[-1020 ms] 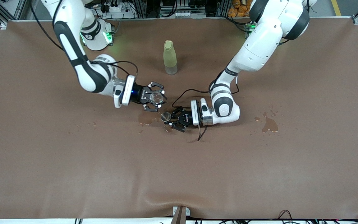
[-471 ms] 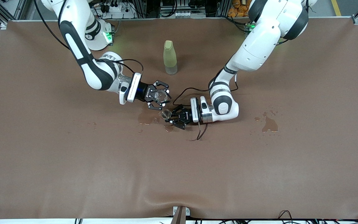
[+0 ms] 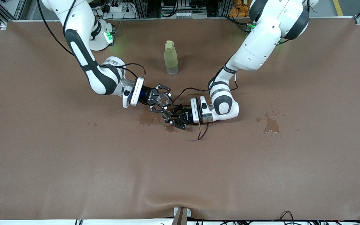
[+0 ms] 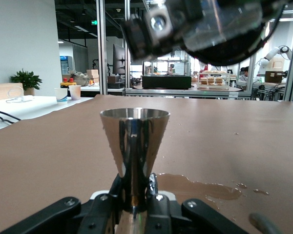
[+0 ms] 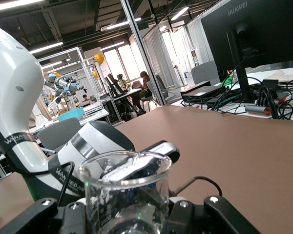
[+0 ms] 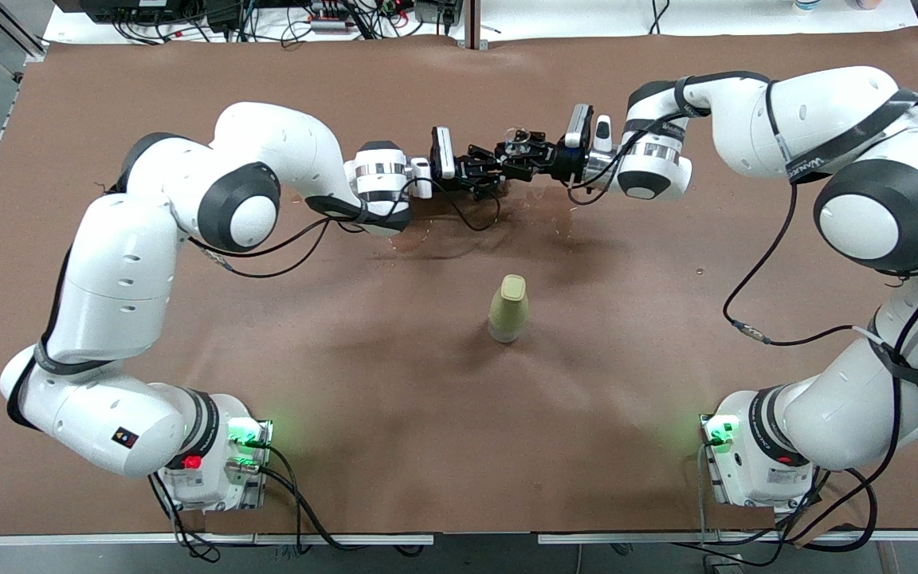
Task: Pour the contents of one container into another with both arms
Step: 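Raise the beaker above the jigger with the right gripper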
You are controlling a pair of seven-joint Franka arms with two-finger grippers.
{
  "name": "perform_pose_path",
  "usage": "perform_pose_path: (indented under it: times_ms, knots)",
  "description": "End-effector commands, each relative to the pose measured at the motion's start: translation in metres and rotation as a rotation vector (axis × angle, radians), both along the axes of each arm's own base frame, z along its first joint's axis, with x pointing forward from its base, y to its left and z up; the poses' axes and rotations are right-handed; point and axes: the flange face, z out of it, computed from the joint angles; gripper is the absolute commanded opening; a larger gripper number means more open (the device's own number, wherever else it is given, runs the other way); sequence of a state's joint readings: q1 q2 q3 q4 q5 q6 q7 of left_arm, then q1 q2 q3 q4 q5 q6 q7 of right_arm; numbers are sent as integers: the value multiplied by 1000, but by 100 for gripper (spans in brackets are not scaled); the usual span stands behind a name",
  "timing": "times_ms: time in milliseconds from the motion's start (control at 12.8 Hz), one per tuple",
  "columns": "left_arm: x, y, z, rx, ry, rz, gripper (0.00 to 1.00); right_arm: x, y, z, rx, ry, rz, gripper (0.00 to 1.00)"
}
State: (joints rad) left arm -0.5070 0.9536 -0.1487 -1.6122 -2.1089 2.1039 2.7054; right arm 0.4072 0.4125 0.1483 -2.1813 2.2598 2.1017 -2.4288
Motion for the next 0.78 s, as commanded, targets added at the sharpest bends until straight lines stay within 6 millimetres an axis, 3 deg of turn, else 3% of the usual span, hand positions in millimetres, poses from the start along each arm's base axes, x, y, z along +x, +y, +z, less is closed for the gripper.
perform_pose_path:
  times_ms: [0,706]
  knots:
    - [-2,-3,3,-4,-19,32,0,-3,15,-2,20,-16,1,0]
    - [-5,-1,-4,-13,-29,27,0,3,13,-11,-7,-71,23,0]
